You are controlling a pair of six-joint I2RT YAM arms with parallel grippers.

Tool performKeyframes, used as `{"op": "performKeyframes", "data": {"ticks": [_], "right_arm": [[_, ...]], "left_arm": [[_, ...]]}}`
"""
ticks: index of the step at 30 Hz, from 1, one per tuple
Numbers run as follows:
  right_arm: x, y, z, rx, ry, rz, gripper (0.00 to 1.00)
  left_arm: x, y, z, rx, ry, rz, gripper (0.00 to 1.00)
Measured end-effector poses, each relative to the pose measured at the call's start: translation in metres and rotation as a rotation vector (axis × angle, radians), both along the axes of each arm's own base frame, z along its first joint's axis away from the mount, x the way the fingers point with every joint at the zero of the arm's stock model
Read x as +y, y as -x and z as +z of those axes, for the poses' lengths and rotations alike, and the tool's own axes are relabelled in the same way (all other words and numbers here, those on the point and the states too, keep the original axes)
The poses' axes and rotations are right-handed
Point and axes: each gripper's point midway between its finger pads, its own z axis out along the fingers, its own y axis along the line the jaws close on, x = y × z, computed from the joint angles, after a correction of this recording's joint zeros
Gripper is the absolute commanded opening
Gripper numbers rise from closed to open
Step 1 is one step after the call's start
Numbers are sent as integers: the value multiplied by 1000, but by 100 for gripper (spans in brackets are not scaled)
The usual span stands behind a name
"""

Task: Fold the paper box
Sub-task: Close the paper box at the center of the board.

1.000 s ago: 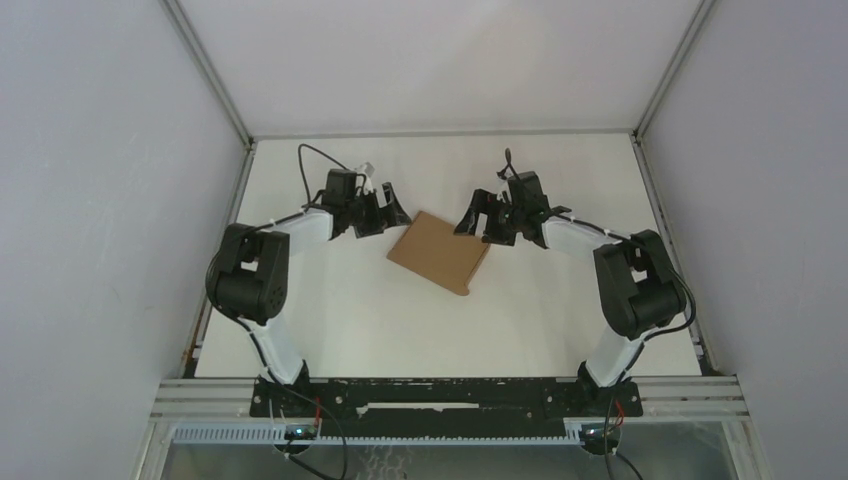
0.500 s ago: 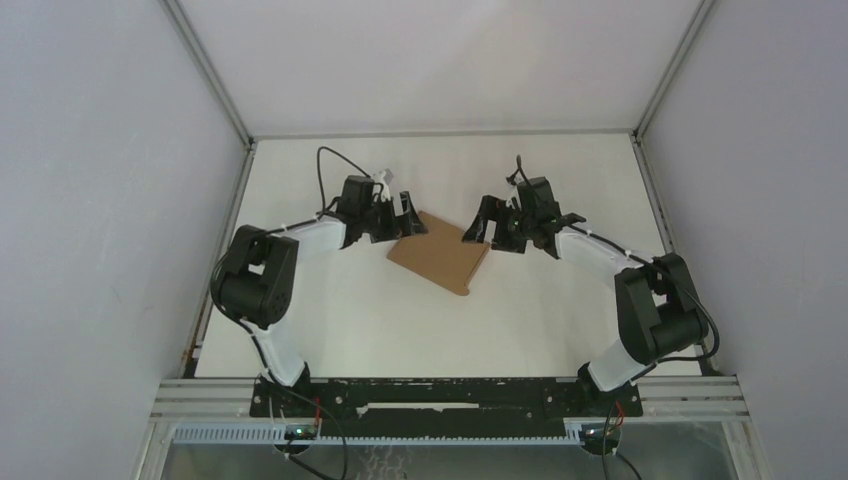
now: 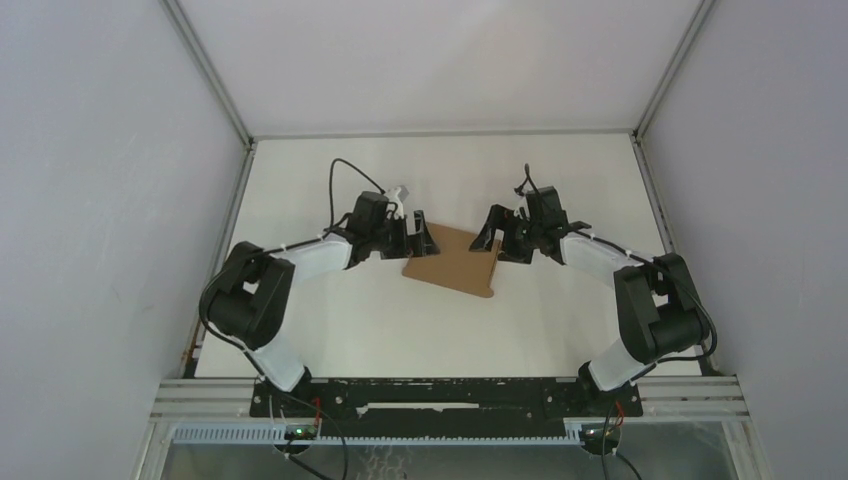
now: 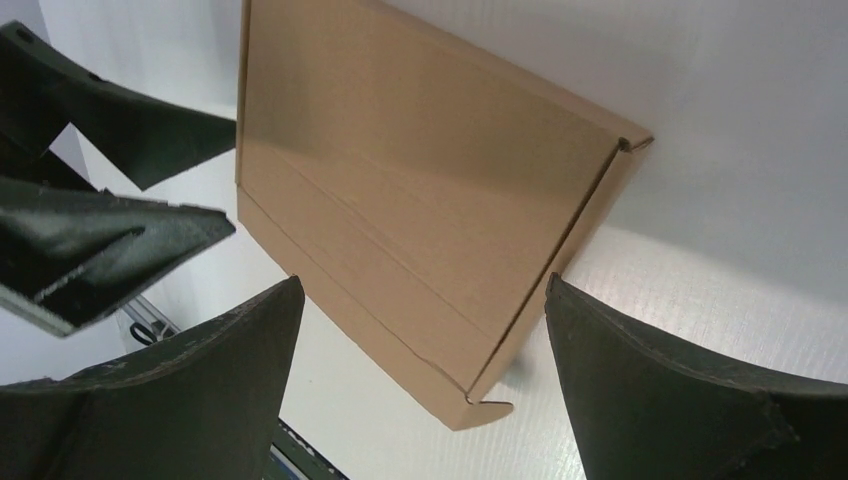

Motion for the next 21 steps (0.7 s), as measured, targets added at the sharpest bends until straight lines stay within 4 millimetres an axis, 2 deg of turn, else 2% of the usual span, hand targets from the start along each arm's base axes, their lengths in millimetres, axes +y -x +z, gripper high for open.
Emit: {"op": "performKeyframes", "data": {"ticks": [4, 9, 15, 21], "right_arm": [[-2, 3, -4, 10, -8, 0, 100], [-4, 6, -4, -2, -23, 1, 100], [-1, 4, -3, -16, -55, 13, 100], [2, 3, -5, -14, -69, 20, 100]], "left_arm": [[-6, 15, 6, -15, 0, -18, 100], [-9, 35, 5, -14, -14, -26, 100], [-3, 60, 2, -11, -25, -30, 100], [7, 67, 2, -26, -38, 0, 100]]}}
